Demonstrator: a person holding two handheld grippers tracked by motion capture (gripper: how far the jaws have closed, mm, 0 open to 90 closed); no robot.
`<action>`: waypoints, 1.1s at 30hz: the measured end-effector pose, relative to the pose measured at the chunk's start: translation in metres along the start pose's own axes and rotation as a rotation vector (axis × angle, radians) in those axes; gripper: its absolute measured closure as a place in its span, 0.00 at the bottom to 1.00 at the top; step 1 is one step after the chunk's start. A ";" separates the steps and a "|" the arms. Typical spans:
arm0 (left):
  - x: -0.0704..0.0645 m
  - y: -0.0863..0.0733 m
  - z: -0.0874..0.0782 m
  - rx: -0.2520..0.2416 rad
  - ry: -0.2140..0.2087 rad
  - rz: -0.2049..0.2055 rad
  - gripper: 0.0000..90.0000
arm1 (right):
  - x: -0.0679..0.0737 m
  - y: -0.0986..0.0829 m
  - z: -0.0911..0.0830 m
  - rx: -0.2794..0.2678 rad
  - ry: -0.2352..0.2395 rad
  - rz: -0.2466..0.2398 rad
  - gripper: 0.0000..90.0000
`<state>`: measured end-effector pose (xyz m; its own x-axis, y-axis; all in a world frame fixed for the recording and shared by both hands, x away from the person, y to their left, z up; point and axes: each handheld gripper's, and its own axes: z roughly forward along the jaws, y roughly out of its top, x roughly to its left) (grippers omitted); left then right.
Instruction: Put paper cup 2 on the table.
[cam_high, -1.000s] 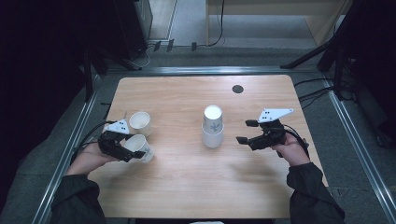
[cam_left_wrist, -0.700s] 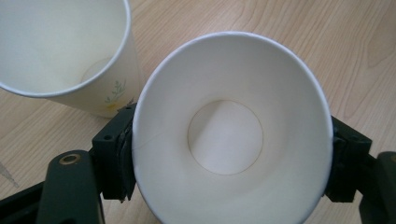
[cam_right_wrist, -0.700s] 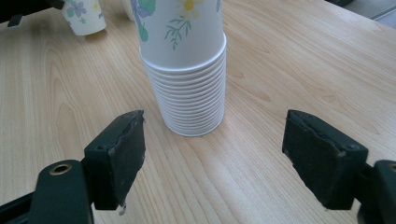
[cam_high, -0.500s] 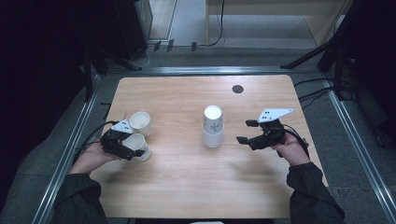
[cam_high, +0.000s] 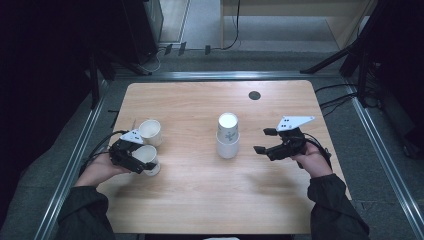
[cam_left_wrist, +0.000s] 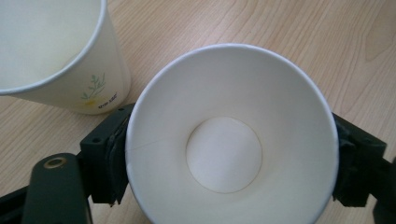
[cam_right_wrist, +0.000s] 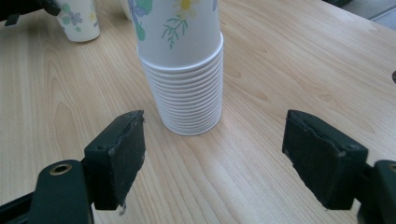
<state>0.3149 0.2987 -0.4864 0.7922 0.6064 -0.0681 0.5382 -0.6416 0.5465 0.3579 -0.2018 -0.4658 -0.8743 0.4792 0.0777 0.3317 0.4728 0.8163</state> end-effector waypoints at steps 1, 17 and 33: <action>0.000 0.000 0.000 -0.002 -0.002 -0.002 0.18 | 0.000 0.000 0.000 0.000 0.001 0.000 0.24; 0.000 0.001 -0.013 -0.038 -0.022 -0.039 0.17 | 0.000 0.000 0.000 0.005 -0.005 -0.008 0.24; -0.002 0.005 -0.031 -0.073 -0.010 -0.040 0.16 | 0.001 0.000 0.001 0.012 -0.005 -0.016 0.24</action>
<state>0.3072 0.3083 -0.4576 0.7735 0.6260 -0.0992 0.5473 -0.5806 0.6028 0.3574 -0.2007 -0.4666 -0.8777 0.4751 0.0622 0.3224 0.4894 0.8103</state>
